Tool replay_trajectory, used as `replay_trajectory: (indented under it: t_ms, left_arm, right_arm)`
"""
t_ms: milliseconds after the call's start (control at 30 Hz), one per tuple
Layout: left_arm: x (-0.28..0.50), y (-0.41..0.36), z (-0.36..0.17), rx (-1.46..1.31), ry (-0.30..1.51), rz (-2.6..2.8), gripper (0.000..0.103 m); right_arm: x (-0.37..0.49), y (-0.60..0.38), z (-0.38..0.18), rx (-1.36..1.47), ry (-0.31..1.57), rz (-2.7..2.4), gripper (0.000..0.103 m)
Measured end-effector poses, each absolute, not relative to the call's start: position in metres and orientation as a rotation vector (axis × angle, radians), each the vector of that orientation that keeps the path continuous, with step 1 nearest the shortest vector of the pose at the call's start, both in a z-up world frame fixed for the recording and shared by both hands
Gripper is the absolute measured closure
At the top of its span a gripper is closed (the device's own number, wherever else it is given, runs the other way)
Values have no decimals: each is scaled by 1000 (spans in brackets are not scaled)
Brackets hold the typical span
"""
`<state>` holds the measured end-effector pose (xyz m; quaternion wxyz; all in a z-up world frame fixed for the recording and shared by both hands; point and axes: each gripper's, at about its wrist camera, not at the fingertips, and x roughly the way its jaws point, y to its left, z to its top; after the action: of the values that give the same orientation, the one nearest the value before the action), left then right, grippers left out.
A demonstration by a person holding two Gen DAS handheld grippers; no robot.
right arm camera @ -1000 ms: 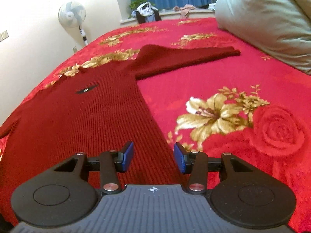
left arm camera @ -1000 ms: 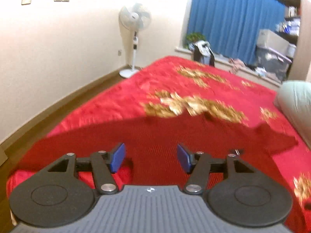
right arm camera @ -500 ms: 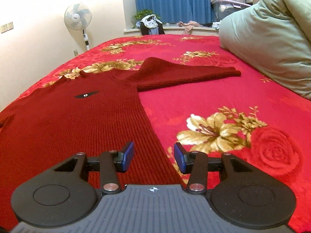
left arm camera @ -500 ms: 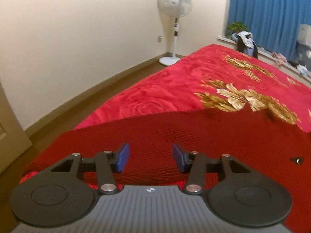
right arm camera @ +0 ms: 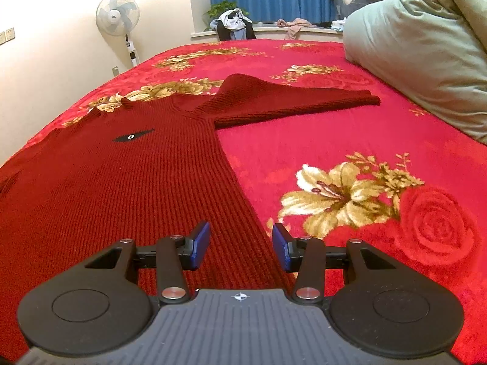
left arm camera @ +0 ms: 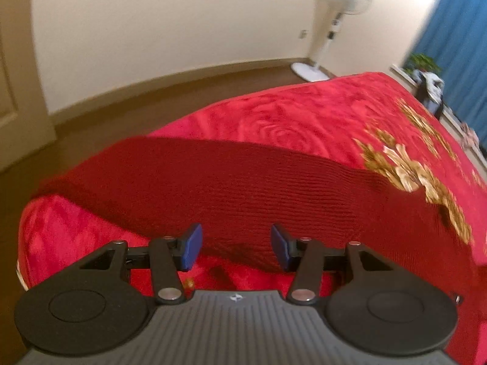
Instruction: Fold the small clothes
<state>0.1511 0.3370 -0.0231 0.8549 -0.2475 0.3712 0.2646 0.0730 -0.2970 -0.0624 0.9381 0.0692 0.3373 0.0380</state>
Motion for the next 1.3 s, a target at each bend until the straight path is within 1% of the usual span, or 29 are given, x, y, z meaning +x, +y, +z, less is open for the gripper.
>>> replay_trajectory:
  t_ms: [100, 167, 233, 467, 900, 967, 1000, 1033, 1067, 1100, 1200, 1300]
  left_arm:
    - [146, 349, -28, -605, 785, 581, 45]
    - [144, 358, -31, -657, 788, 596, 42]
    - [142, 366, -35, -707, 792, 604, 36]
    - [135, 388, -51, -860, 814, 621, 35]
    - [113, 427, -62, -1065, 699, 687, 36]
    - [110, 430, -60, -1059, 680, 699, 39]
    - [109, 430, -59, -1049, 671, 712, 51]
    - [109, 431, -59, -1036, 668, 725, 72]
    - [108, 432, -58, -1023, 666, 740, 80]
    - [107, 434, -58, -1026, 657, 740, 81]
    - [104, 440, -61, -1075, 649, 725, 81]
    - [99, 444, -66, -1139, 642, 738, 71]
  right_arm:
    - [74, -297, -63, 145, 700, 79, 56]
    - [73, -296, -63, 143, 702, 82, 56]
    - [74, -295, -63, 133, 702, 84, 56]
    - [77, -292, -66, 108, 729, 84, 55]
    - [77, -288, -69, 79, 746, 98, 55]
    - [78, -287, -70, 71, 753, 102, 56]
    - [78, -286, -71, 65, 758, 104, 56]
    - [78, -285, -71, 59, 763, 107, 56]
    - [79, -284, -72, 55, 768, 112, 56]
    - [79, -283, -73, 53, 774, 117, 56]
    - [81, -279, -76, 37, 792, 124, 57]
    - [81, -278, -79, 23, 804, 120, 57]
